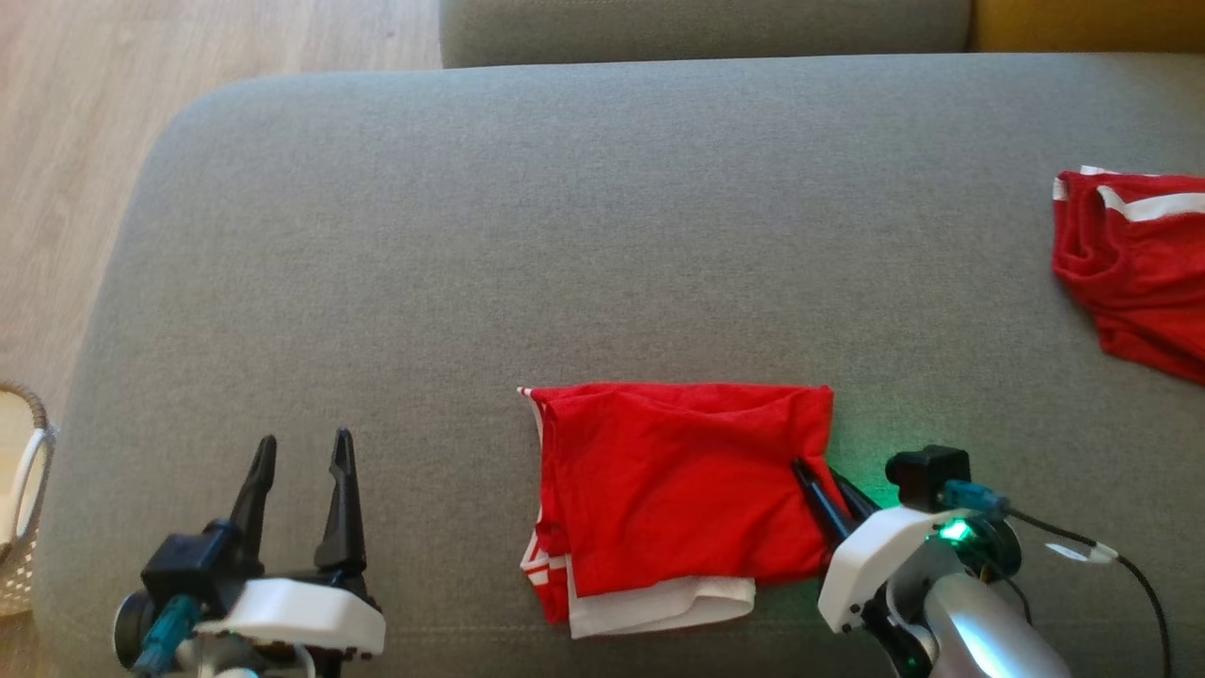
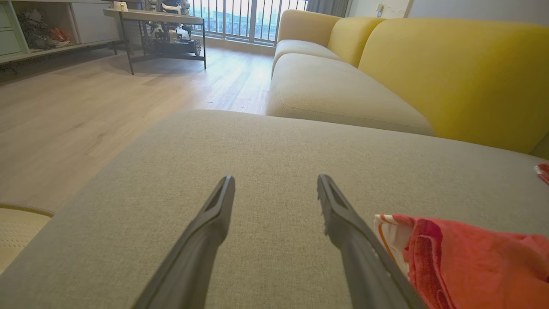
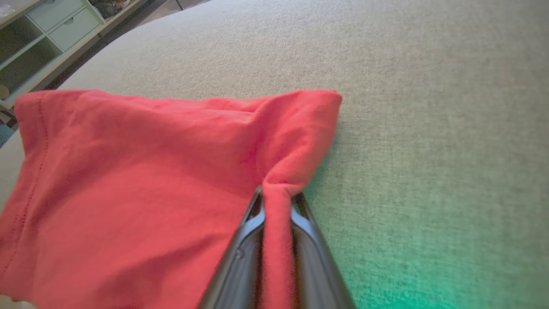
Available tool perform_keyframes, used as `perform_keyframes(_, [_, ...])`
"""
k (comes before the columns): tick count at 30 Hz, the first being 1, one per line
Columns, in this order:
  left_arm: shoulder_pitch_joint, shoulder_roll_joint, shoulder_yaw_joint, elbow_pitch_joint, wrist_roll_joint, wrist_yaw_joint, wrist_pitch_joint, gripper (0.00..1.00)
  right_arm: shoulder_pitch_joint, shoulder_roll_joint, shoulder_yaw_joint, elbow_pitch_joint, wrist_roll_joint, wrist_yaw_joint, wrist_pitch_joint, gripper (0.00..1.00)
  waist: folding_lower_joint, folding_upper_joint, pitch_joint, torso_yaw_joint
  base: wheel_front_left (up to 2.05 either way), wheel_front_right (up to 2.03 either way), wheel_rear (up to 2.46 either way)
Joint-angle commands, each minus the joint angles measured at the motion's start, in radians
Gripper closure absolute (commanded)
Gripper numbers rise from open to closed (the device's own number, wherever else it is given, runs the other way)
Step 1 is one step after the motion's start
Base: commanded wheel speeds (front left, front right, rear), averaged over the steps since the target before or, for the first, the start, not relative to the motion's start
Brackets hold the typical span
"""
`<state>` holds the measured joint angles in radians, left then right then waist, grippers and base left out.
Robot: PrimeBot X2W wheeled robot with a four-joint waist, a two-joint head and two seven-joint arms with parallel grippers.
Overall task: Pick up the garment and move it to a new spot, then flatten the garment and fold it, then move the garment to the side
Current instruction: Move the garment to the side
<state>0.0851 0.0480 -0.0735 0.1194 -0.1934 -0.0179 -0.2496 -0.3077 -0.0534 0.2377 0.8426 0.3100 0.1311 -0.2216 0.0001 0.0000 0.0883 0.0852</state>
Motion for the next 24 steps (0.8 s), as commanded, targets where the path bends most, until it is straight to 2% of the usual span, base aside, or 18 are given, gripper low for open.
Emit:
perform_keyframes(1, [-0.054,0.002,0.039,-0.028,0.011,-0.001,-0.012,0.00,-0.031,-0.001,0.029,-0.008,-0.023,0.000,-0.017,1.00,-0.0001,0.0000,-0.002,-0.005,0.00,0.00,0.00])
perform_keyframes(6, [-0.055,0.002,0.042,-0.036,0.016,-0.010,-0.012,0.00,-0.071,-0.017,0.051,-0.022,-0.116,0.000,-0.036,1.00,-0.0001,0.0000,-0.011,-0.038,0.00,0.00,0.00])
perform_keyframes(12, [-0.088,0.002,0.036,-0.108,0.031,-0.024,-0.012,0.00,-0.142,-0.073,0.078,-0.108,-0.195,0.000,-0.040,1.00,-0.0001,0.0000,-0.001,-0.103,0.00,0.00,0.00])
perform_keyframes(19, [-0.197,0.005,-0.013,-0.168,0.100,-0.066,-0.012,0.00,-0.324,-0.155,0.130,-0.162,-0.154,0.000,-0.017,1.00,-0.0001,0.0000,0.082,-0.221,0.00,0.00,0.00])
perform_keyframes(24, [-0.306,0.034,-0.075,-0.169,0.154,-0.090,-0.012,0.00,-0.472,-0.223,0.114,-0.160,-0.086,0.000,0.001,1.00,-0.0001,0.0000,0.176,-0.300,0.00,0.00,0.00])
